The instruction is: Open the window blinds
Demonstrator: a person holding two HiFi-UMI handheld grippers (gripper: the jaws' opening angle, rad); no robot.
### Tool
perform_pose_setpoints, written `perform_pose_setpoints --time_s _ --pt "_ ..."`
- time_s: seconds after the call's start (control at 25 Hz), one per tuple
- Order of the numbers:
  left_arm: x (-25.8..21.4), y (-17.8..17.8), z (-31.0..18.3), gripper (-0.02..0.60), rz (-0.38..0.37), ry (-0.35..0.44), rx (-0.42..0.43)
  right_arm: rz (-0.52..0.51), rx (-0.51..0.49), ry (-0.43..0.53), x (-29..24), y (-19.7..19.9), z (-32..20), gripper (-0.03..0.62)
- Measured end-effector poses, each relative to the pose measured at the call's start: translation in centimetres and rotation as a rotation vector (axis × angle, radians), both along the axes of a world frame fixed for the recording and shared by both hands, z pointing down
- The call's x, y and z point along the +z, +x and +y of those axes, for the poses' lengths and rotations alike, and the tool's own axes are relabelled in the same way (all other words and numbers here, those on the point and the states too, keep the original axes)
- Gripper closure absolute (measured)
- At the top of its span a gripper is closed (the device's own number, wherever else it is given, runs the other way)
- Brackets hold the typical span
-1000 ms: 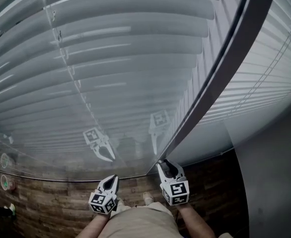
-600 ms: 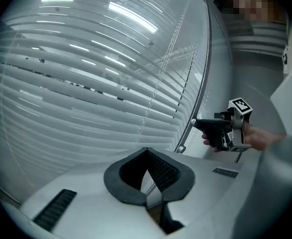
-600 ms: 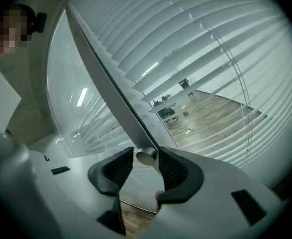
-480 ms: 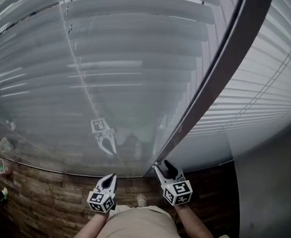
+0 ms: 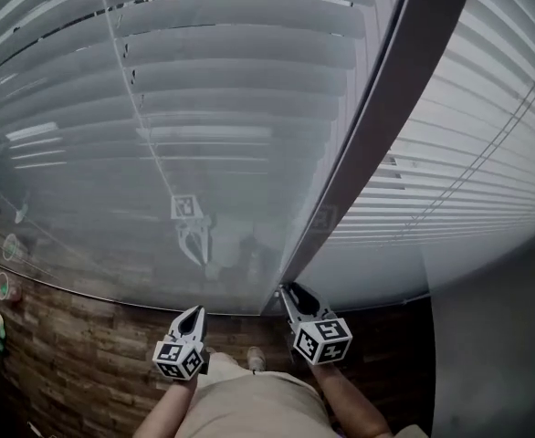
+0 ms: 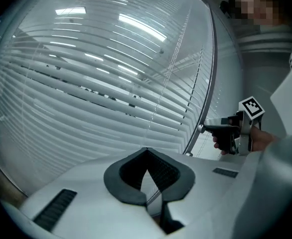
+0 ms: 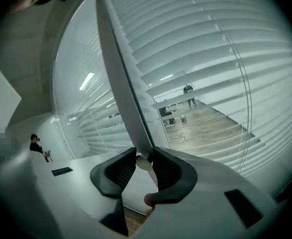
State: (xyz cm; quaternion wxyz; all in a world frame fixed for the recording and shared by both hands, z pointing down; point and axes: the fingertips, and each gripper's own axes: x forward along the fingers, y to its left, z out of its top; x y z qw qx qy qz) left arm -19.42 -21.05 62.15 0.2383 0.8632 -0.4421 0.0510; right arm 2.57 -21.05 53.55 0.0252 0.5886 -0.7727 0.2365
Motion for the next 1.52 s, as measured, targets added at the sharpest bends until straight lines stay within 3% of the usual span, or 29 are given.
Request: perform_pose_setpoints --time_s 0.12,0.24,0.32,0.56,0.68,0.84,0.96,1.12,1.16,1.24,1.32,1.52 --pt "-0.3 0.0 0.3 0.569 -0.002 0.002 0.013 -0.210 0.013 -0.053 0.4 0.4 0.2 0.485" --pt "-0.8 -0.1 0.0 0.569 0.002 0.005 0.034 -0.229 0.019 -0.051 0.3 0.4 0.2 0.485" --pt "-1.0 -0.2 -0.3 0.569 0.004 0.007 0.055 -0.145 0.017 -0.022 -0.1 0.1 0.3 0.485" --pt "-0.5 1.4 -2.7 0.569 -0.011 -0.014 0.137 0.350 0.001 0.049 -0.2 -0.1 -0.4 0.430" --pt "-0.3 2.4 -3.8 0.569 -0.011 -0.012 0.180 0.414 0.033 0.030 0.9 0.6 -1.2 0.430" --pt "-0.1 2.8 -4.9 0.569 0.005 -0.012 0.222 0.407 0.100 -0.002 1.7 1.4 -1.9 0.438" --pt "-1.3 0.9 -3.5 0.569 0.035 0.005 0.255 0.283 0.168 -0.003 0.7 0.2 -0.5 0.464" --pt "-2.9 -0.6 -2.3 0.569 0.065 0.022 0.300 -0.171 0.214 -0.080 -0.1 -0.2 0.6 0.468" --pt "-3.3 -0.8 -2.4 0.569 0.072 0.026 0.308 -0.226 0.216 -0.087 -0.5 -0.1 0.6 0.467" --pt "-4.1 -0.9 -3.0 0.569 0.080 0.035 0.322 -0.236 0.212 -0.076 -1.4 0.0 0.1 0.467" --pt "-4.4 -1.1 -3.3 0.569 0.083 0.035 0.333 -0.141 0.210 -0.050 -1.9 -0.1 0.0 0.467" --pt "-4.3 -1.1 -2.7 0.569 0.078 0.039 0.373 0.348 0.218 0.020 -2.6 -0.6 0.6 0.457"
